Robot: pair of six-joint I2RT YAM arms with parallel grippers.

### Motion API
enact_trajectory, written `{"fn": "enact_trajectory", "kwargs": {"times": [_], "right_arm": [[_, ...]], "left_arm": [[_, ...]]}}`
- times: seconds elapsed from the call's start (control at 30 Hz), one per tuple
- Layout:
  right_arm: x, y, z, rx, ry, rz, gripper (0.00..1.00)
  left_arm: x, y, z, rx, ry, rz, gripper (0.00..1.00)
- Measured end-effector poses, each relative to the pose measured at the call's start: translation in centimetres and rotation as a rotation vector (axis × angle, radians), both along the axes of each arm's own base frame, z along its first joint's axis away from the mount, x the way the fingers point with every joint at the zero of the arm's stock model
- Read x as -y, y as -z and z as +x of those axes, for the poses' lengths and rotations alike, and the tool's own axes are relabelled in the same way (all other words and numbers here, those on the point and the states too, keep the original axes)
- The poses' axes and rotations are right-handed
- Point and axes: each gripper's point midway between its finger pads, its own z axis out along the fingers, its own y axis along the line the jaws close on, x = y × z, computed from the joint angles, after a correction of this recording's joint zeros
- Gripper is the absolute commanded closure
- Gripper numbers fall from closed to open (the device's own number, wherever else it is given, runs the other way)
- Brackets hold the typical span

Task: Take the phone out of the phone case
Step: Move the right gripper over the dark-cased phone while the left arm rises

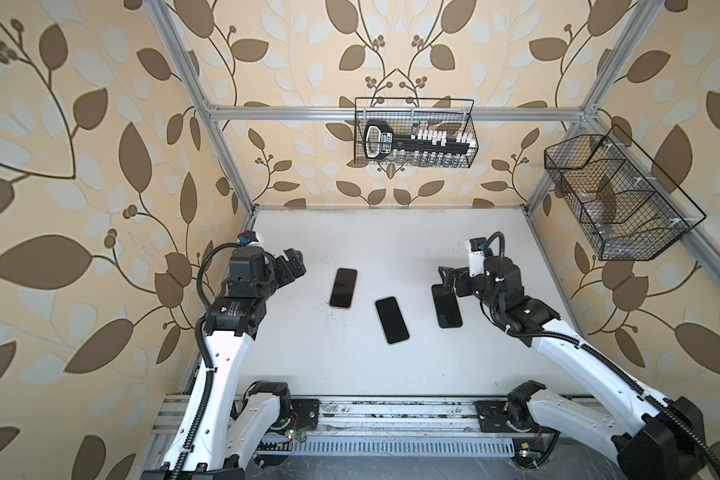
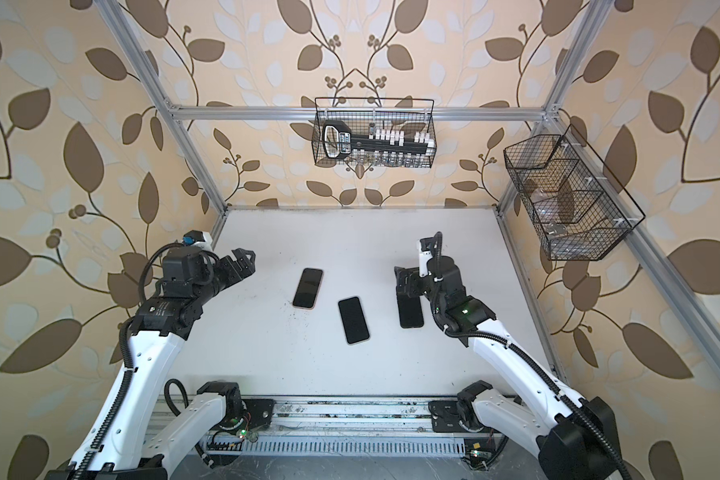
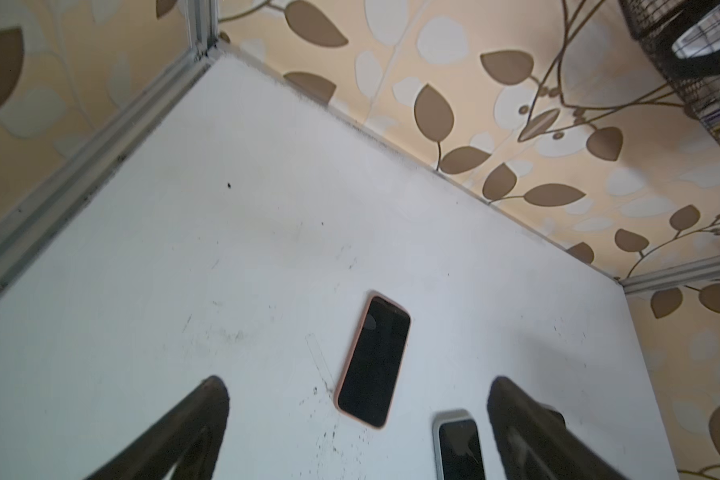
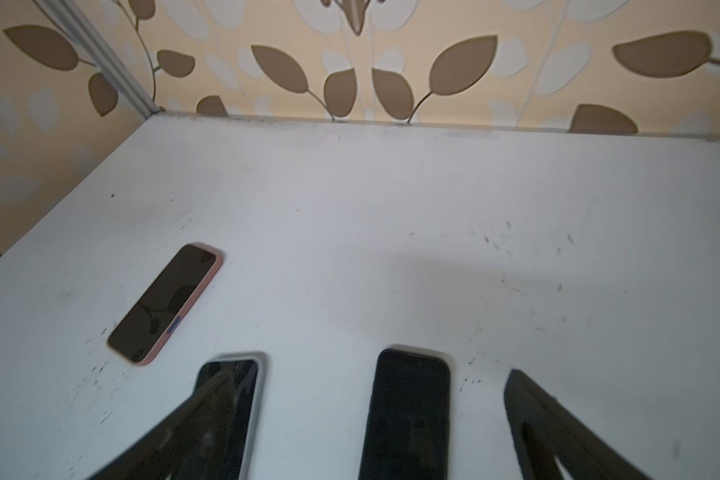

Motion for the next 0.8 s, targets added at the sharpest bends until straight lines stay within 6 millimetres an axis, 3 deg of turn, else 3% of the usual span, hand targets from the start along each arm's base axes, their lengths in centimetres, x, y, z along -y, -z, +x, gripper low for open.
{"fn": "enact_trajectory", "kwargs": {"times": [0.17,0.37,0.63,0.8], "right_arm": [[-4.9,2.5,-3.3,-0.127,-0.054,-0.044,0.00],[-9.1,6.5,-6.1,-0.248,-0.057,-0.123,0.00],[-11.6,11.1,-7.9,-0.351,-0.037,-0.178,0.02],[-12.5,12.2,-7.5,-0.375,-0.021,-0.193,0.03]], "left_arm": [[1.0,1.9,-2.4,-0.117,0.007,-0.089,0.01],[1.5,2.9,-3.8,-0.183,0.005,-0.130,0.01],[2.0,2.5,-4.4,-0.172,0.023,-0.151,0.01],[2.4,2.9,-4.4,-0.192,0.038,-0.175,0.01]]}}
